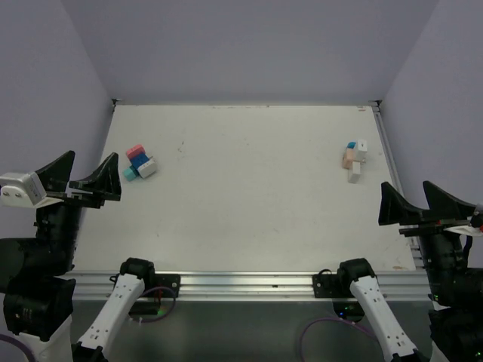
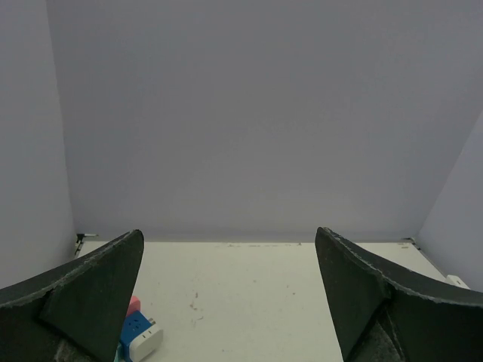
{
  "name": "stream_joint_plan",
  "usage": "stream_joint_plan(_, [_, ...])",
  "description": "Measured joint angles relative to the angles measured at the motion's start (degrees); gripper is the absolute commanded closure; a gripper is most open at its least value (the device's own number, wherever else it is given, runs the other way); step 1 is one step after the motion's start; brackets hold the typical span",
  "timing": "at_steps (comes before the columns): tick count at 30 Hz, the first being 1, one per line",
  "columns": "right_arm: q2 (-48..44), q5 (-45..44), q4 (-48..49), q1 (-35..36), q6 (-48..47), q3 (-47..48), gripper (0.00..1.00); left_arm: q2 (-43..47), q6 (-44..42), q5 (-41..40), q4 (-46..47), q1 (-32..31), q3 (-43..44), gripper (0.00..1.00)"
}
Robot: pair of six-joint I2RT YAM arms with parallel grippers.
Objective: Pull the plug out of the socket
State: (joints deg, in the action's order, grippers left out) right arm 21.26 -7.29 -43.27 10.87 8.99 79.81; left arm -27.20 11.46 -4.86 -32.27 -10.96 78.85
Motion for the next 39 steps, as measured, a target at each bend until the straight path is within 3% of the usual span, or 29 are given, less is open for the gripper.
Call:
stream_joint_plan(12, [-1.5,-0.3,0.3,0.0,0.4,-1.7,0.01,0.1,0.1,0.3,0.0,0.0,-1.7,0.00])
stream_joint_plan(18, [2.3,-4.3,-2.7,0.0,2.7,-2.6,0.01,0.0,0.4,0.9,0.1,0.0,-5.7,0.00])
stream_joint_plan(29, [13.9,-6.2,-7.9,0.0,8.1,-13.2,0.01,-5.9,1.5,3.4,0.1,0.0,-19.1,0.00])
stream_joint_plan(39, [25.7,-9.9,-4.2,0.0,15.1,-23.3,0.01,-6.8,3.0,4.1,4.2,0.0,-36.0,0.00])
